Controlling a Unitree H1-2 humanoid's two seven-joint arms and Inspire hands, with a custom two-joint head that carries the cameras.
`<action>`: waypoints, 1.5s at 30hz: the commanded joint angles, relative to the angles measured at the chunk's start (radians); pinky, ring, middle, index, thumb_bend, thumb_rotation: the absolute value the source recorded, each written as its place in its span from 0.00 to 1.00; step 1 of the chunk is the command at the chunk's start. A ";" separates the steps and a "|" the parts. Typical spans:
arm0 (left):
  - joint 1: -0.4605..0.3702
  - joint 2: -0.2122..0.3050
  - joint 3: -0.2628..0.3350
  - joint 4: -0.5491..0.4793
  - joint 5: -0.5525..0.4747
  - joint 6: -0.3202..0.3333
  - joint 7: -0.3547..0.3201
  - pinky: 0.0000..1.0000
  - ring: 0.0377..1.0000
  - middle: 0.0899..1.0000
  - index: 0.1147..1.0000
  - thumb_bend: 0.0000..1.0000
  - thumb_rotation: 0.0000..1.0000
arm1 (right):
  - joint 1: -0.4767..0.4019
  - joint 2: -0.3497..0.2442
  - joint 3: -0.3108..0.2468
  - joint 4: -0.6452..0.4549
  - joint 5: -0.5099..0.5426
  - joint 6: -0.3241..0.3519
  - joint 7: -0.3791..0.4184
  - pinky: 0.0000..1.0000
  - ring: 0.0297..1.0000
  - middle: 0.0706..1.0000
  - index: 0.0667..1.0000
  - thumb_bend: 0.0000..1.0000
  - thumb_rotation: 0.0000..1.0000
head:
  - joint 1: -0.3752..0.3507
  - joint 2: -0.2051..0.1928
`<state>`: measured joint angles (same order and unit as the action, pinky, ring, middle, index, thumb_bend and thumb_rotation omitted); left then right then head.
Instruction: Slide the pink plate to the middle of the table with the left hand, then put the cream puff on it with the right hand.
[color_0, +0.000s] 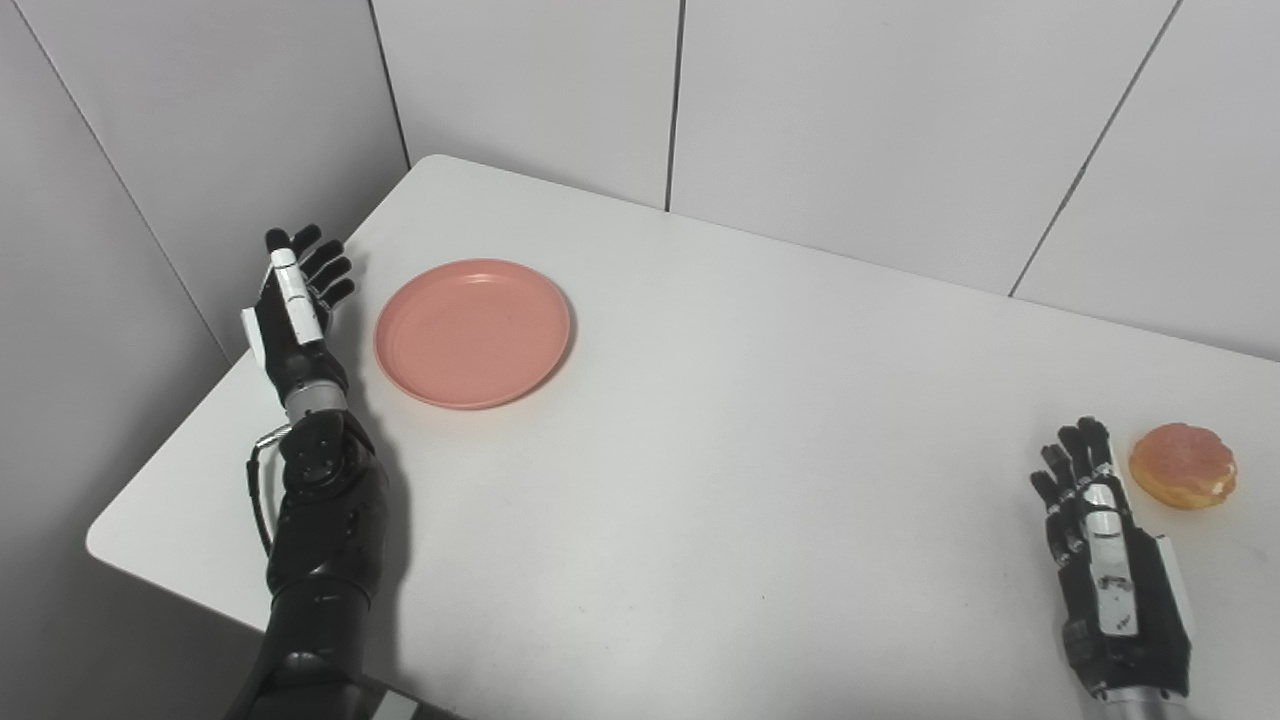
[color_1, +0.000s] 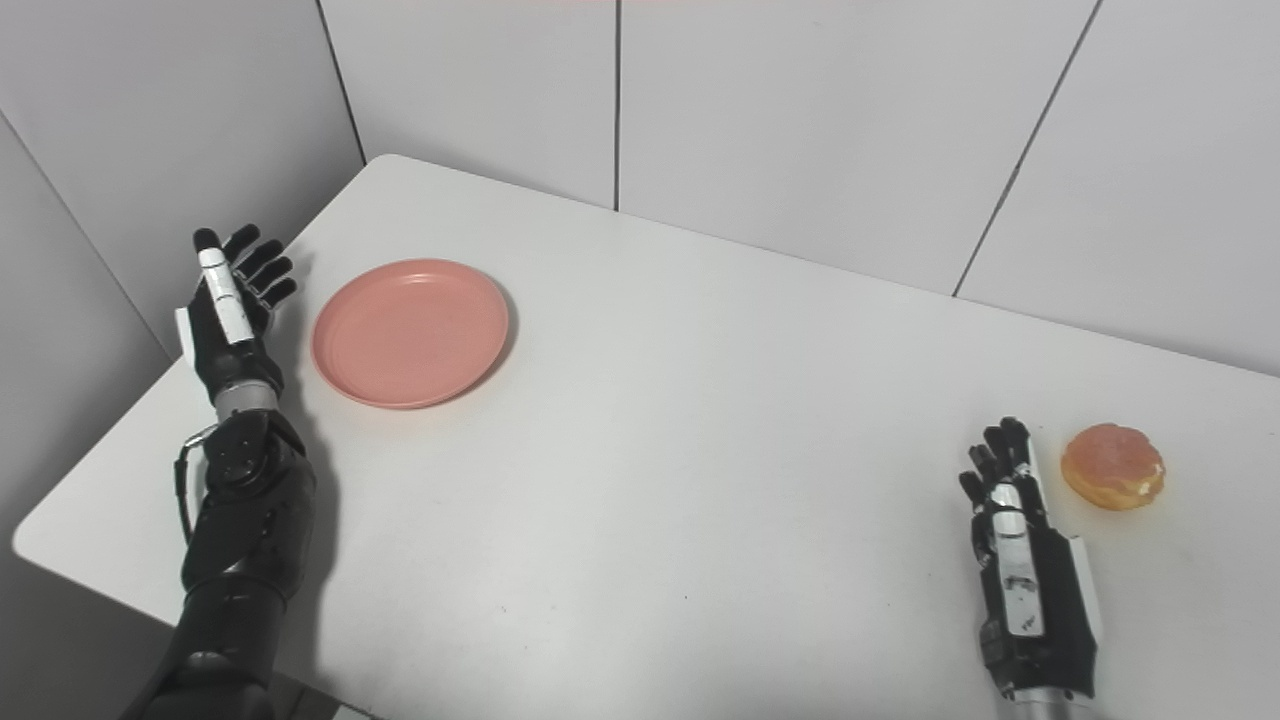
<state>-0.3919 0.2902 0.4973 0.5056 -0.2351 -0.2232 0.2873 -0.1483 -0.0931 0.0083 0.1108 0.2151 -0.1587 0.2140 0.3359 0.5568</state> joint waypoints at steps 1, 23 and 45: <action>-0.032 0.029 -0.020 0.020 0.019 -0.034 -0.014 0.68 0.68 0.65 0.63 0.68 1.00 | 0.003 -0.008 -0.005 -0.015 0.003 -0.005 0.008 1.00 1.00 1.00 1.00 0.52 0.86 | 0.001 0.001; -0.039 -0.011 -0.072 0.031 0.025 0.050 0.009 0.74 0.70 0.67 0.64 0.70 1.00 | 0.002 -0.005 -0.009 -0.016 0.005 0.000 0.003 1.00 1.00 1.00 1.00 0.52 0.85 | -0.001 0.006; 0.028 -0.005 -0.190 -0.146 0.014 0.198 -0.162 0.75 0.74 0.71 0.68 0.73 1.00 | 0.000 0.000 -0.006 -0.032 -0.013 0.012 -0.017 1.00 1.00 1.00 1.00 0.53 0.85 | -0.007 0.007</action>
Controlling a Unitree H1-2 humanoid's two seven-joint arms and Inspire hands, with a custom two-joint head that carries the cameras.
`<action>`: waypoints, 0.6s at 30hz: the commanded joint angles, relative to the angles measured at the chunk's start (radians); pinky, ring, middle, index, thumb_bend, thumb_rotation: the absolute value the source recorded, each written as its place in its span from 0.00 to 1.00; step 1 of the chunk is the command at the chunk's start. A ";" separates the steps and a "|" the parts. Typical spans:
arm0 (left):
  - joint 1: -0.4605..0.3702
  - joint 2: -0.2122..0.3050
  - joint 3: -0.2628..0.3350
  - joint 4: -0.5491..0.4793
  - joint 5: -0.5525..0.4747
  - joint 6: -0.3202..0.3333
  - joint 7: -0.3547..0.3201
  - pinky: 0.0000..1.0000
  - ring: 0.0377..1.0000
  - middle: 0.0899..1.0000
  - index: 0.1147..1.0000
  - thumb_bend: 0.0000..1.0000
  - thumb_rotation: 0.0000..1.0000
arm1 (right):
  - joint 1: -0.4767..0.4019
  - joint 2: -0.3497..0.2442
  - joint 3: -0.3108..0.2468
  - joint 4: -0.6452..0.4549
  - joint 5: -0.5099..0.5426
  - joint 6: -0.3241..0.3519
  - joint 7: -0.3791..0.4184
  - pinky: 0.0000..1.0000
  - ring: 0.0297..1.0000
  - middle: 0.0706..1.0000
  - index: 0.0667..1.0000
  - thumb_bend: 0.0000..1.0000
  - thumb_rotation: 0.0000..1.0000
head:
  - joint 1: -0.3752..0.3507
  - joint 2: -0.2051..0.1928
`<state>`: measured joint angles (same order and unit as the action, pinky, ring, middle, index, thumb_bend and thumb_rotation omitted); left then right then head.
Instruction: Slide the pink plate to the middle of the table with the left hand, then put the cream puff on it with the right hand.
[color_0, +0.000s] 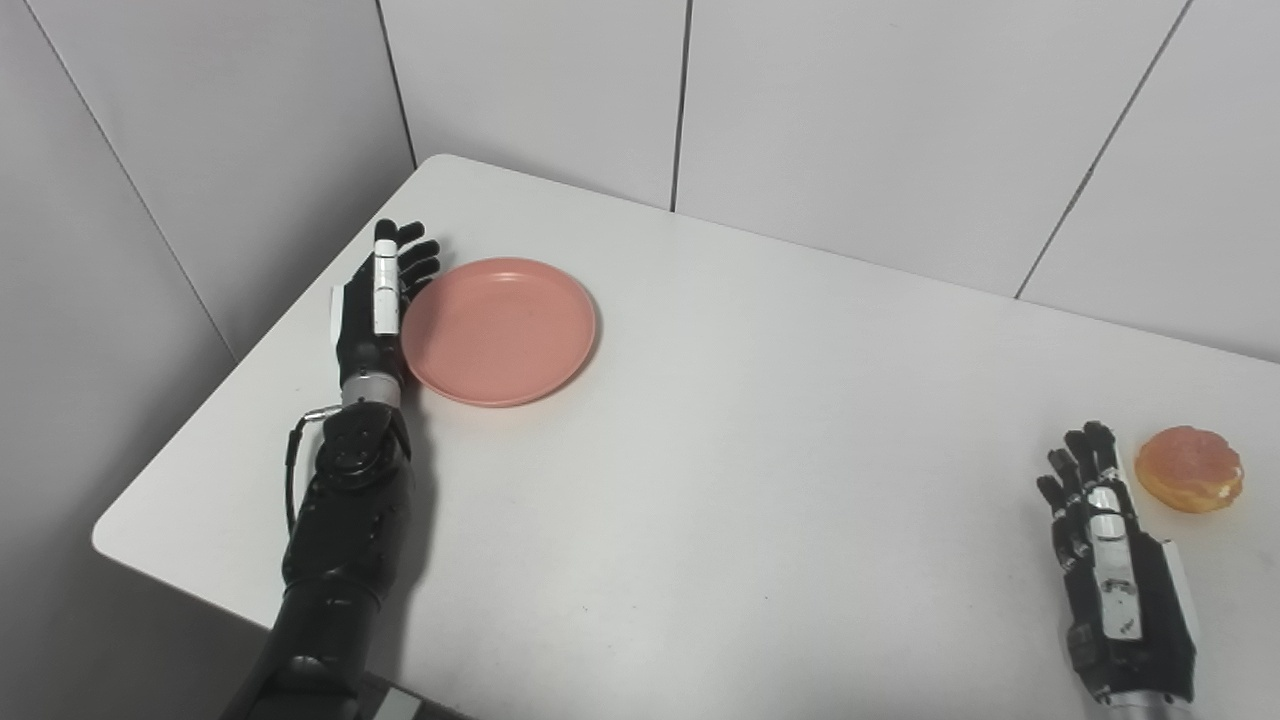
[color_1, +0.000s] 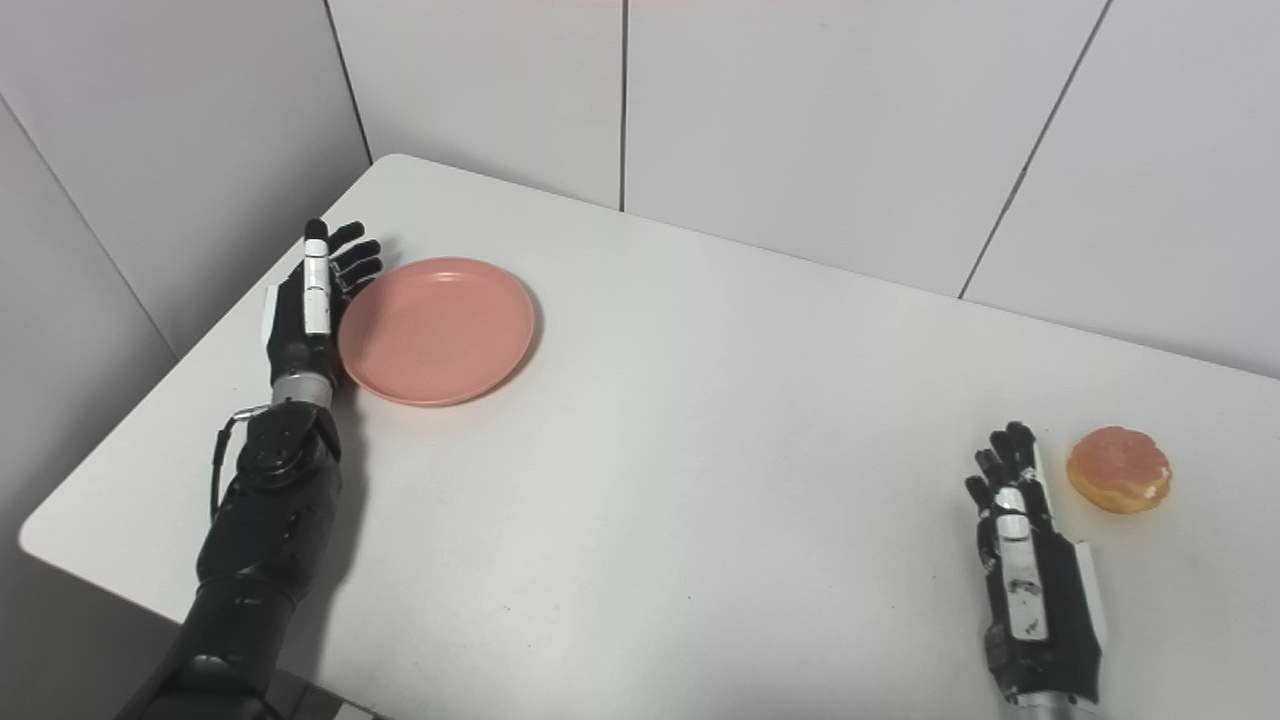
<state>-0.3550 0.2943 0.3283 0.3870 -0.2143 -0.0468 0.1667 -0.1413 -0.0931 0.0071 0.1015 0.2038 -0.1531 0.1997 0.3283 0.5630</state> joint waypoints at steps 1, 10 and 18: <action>-0.007 -0.010 -0.024 -0.041 -0.010 0.035 -0.043 0.75 0.74 0.71 0.68 0.72 1.00 | -0.008 0.001 -0.006 -0.019 -0.001 0.004 -0.003 1.00 1.00 1.00 1.00 0.52 0.85 | -0.001 0.000; -0.001 -0.026 -0.052 -0.103 -0.026 0.099 -0.077 0.76 0.74 0.71 0.69 0.71 1.00 | -0.010 0.000 -0.005 -0.011 -0.006 -0.005 -0.004 1.00 1.00 1.00 1.00 0.54 0.85 | -0.005 0.001; 0.001 -0.039 -0.096 -0.123 -0.014 0.111 -0.111 0.75 0.74 0.71 0.68 0.72 1.00 | -0.014 -0.001 -0.007 -0.008 -0.005 -0.009 0.000 1.00 1.00 1.00 1.00 0.53 0.86 | -0.005 0.002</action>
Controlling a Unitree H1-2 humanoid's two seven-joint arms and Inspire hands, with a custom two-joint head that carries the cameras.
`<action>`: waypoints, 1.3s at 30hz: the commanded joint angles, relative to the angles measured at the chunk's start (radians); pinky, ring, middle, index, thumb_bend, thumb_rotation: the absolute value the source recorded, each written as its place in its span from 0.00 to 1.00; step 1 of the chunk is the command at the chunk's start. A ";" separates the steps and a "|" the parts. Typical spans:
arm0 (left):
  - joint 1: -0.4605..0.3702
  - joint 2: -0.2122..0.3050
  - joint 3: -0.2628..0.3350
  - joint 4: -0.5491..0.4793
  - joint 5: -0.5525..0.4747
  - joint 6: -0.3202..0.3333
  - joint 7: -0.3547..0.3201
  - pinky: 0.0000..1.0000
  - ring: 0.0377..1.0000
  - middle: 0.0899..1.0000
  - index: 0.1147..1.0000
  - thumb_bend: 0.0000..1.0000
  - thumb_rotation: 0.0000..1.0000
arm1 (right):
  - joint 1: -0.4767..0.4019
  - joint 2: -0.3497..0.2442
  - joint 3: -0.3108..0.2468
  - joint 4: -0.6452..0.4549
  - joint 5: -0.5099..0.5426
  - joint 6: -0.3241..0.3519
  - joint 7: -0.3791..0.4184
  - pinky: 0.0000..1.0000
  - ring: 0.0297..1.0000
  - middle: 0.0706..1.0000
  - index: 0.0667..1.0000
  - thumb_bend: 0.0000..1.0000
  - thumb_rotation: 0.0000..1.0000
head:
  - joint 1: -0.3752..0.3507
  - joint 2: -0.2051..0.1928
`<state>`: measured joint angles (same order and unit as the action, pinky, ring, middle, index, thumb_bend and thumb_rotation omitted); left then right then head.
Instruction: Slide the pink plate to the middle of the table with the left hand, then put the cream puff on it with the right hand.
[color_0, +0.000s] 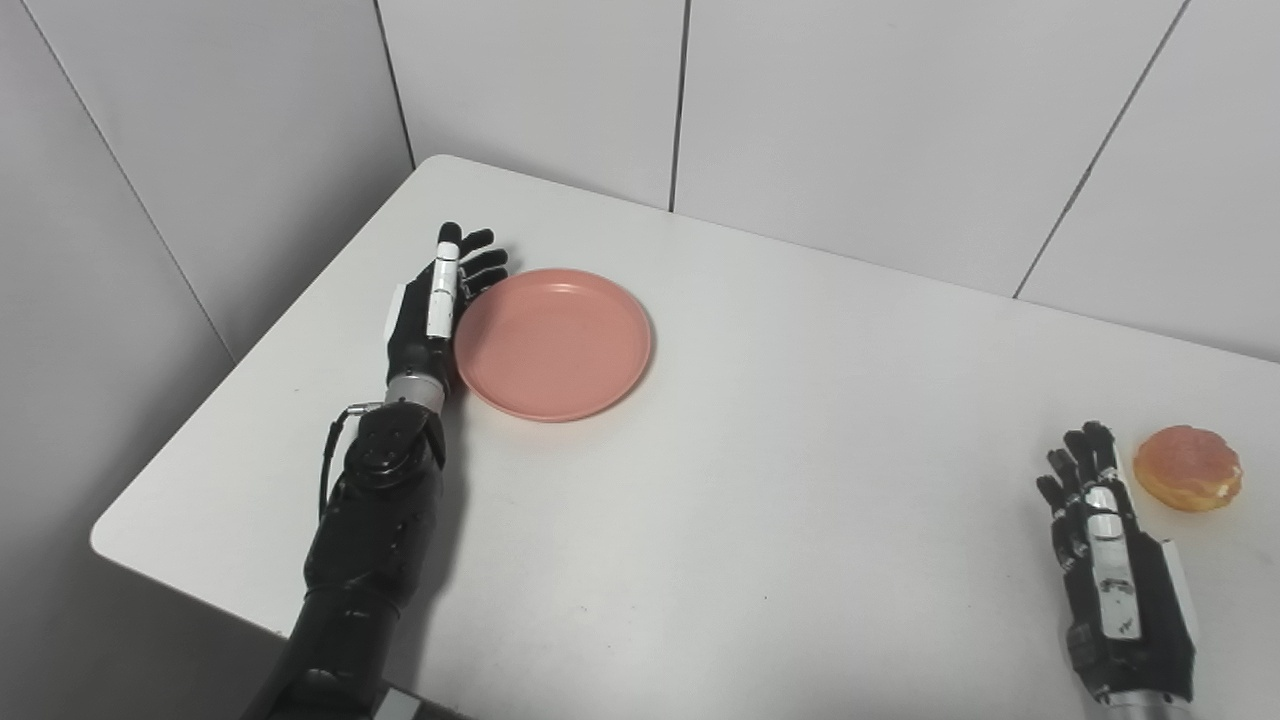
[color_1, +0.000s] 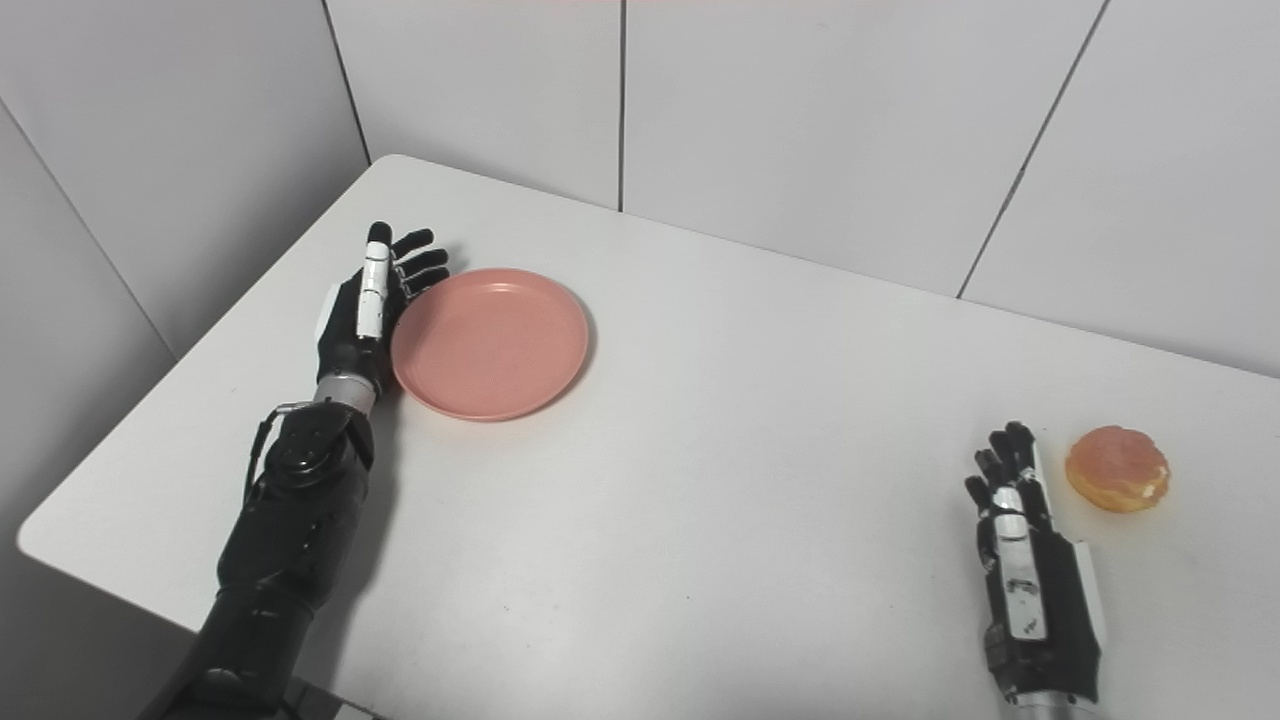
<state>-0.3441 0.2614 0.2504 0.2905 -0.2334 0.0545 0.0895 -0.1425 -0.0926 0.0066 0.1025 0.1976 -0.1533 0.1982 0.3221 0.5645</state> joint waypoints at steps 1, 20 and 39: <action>-0.010 -0.008 -0.024 -0.029 0.006 0.009 -0.038 0.76 0.74 0.71 0.68 0.73 1.00 | -0.012 -0.001 -0.007 -0.010 0.001 -0.008 0.001 1.00 1.00 1.00 1.00 0.53 0.85 | 0.001 0.001; -0.005 -0.077 -0.132 -0.049 0.105 0.007 -0.043 0.76 0.75 0.71 0.69 0.67 1.00 | -0.015 0.010 -0.007 -0.007 -0.009 -0.005 -0.015 1.00 1.00 1.00 1.00 0.55 0.85 | -0.028 0.013; 0.035 -0.132 -0.244 -0.075 0.207 -0.010 -0.054 0.77 0.76 0.74 0.72 0.68 1.00 | -0.007 0.027 0.000 -0.028 -0.055 -0.014 -0.044 1.00 0.98 0.99 1.00 0.50 0.84 | -0.128 0.025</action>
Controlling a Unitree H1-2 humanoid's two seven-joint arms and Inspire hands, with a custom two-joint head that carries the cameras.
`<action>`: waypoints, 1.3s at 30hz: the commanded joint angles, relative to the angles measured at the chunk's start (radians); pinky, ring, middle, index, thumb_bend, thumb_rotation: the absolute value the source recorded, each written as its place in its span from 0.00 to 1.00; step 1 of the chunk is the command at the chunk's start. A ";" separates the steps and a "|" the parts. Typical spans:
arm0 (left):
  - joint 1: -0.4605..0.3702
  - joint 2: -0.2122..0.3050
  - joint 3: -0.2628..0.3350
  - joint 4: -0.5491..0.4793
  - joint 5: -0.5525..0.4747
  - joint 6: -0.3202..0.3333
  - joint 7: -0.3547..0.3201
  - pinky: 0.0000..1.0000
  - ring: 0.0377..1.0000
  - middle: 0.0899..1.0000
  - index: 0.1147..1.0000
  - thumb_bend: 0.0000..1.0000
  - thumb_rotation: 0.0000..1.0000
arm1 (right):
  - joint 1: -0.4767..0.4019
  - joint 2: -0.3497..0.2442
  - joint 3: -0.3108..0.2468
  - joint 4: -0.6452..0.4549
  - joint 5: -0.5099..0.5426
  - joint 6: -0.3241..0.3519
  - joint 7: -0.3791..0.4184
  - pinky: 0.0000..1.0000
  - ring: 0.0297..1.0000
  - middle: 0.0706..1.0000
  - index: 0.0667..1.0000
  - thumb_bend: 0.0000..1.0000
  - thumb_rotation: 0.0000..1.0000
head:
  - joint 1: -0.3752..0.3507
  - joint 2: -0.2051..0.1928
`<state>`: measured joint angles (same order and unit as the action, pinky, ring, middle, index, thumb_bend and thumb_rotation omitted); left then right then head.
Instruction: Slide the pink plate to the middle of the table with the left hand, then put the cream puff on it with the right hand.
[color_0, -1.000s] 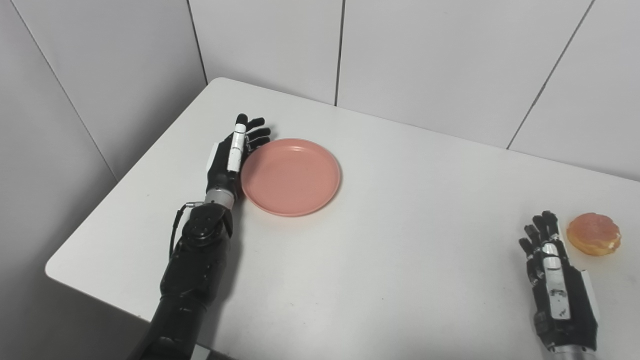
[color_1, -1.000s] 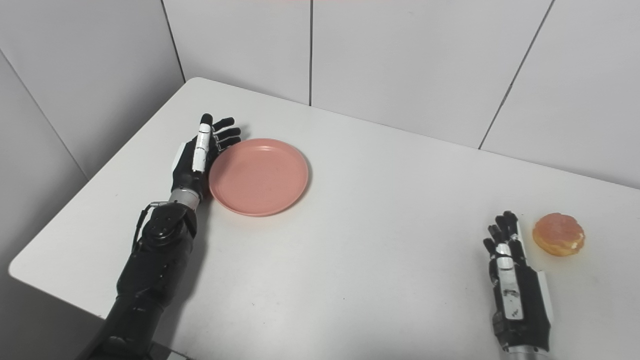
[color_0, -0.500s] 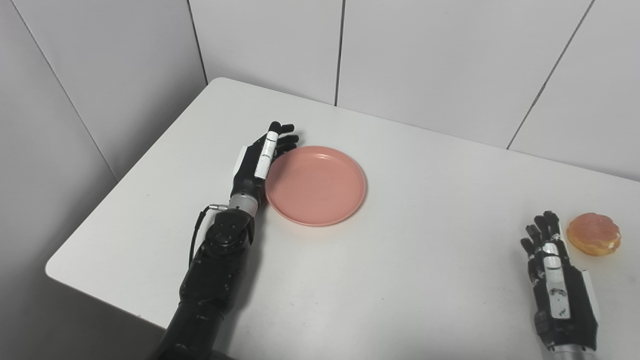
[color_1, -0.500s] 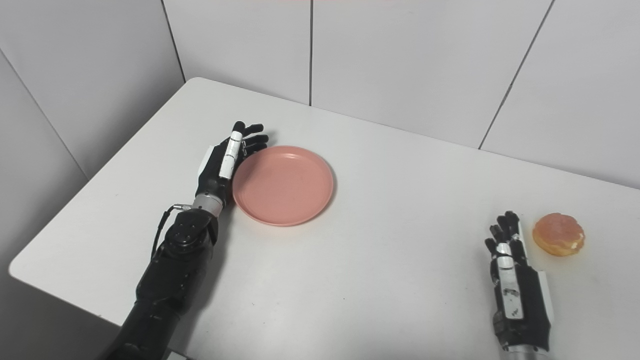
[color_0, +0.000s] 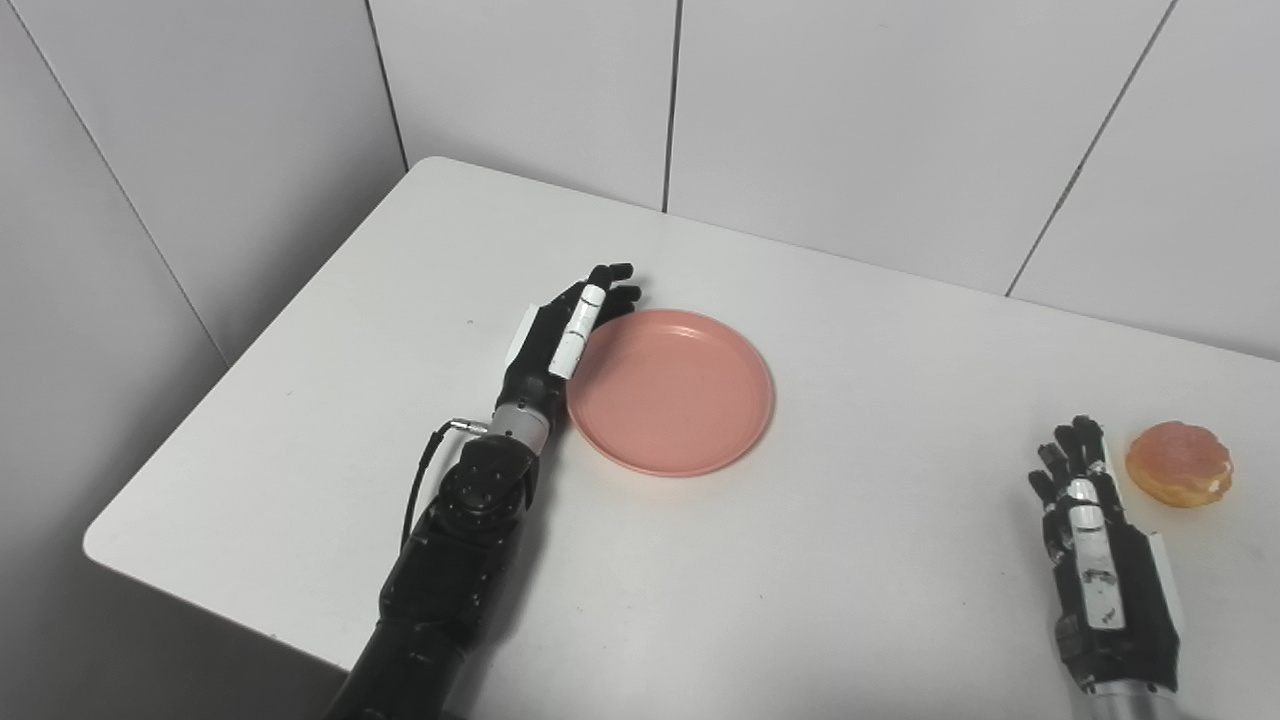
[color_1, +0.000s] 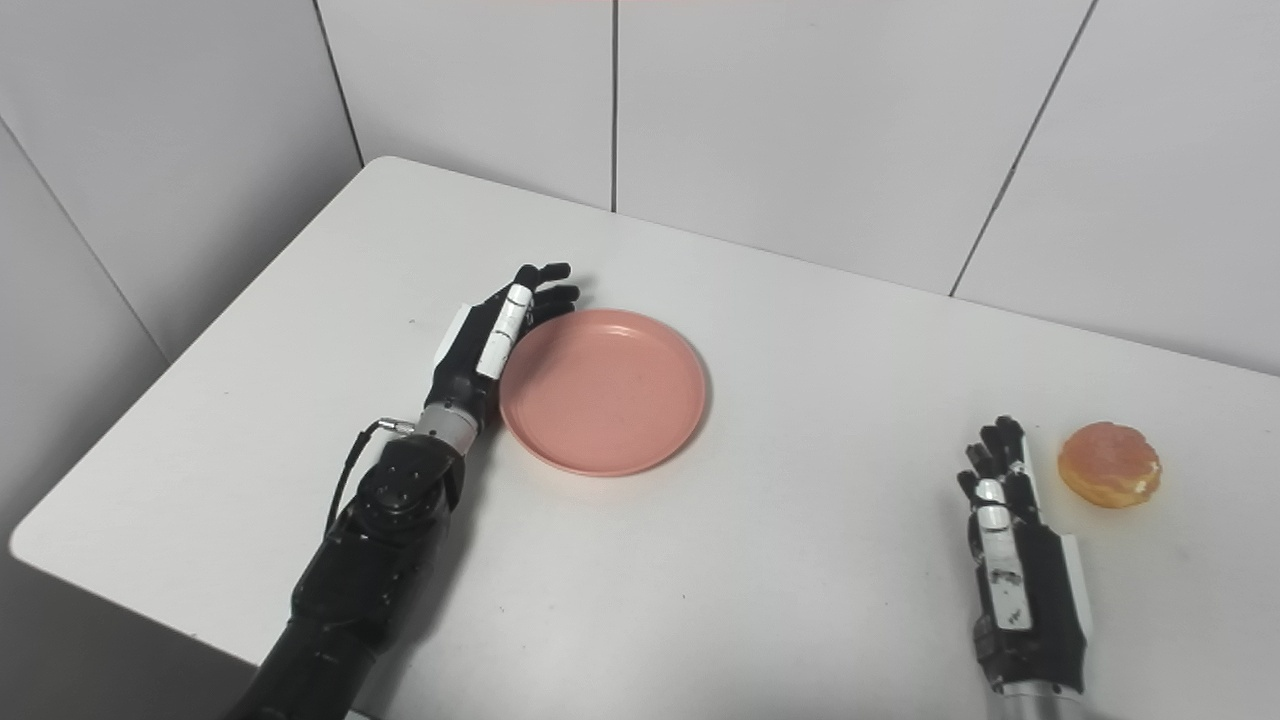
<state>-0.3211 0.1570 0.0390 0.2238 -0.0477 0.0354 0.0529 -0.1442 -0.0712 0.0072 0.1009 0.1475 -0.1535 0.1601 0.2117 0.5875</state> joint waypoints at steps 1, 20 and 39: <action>0.017 -0.035 -0.038 -0.015 0.033 0.012 -0.011 0.78 0.76 0.74 0.72 0.69 1.00 | -0.005 0.008 0.000 -0.025 -0.009 -0.013 -0.009 1.00 0.98 0.99 1.00 0.49 0.84 | -0.028 0.002; 0.094 -0.114 -0.050 -0.078 -0.013 0.013 -0.046 0.81 0.79 0.77 0.75 0.70 1.00 | -0.004 0.048 0.023 -0.031 -0.071 0.002 -0.041 1.00 0.97 0.99 1.00 0.50 0.83 | -0.205 0.018; 0.187 -0.130 -0.106 -0.166 -0.078 0.042 -0.134 0.87 0.83 0.81 0.79 0.68 1.00 | -0.013 0.106 0.042 -0.016 -0.112 0.034 -0.084 1.00 0.96 0.97 0.97 0.55 0.81 | -0.379 0.022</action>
<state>-0.1595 0.0385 -0.0441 0.0508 -0.1157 0.0371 -0.0430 -0.1423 0.0262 0.0462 0.0926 0.0305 -0.1126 0.0783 -0.1488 0.6090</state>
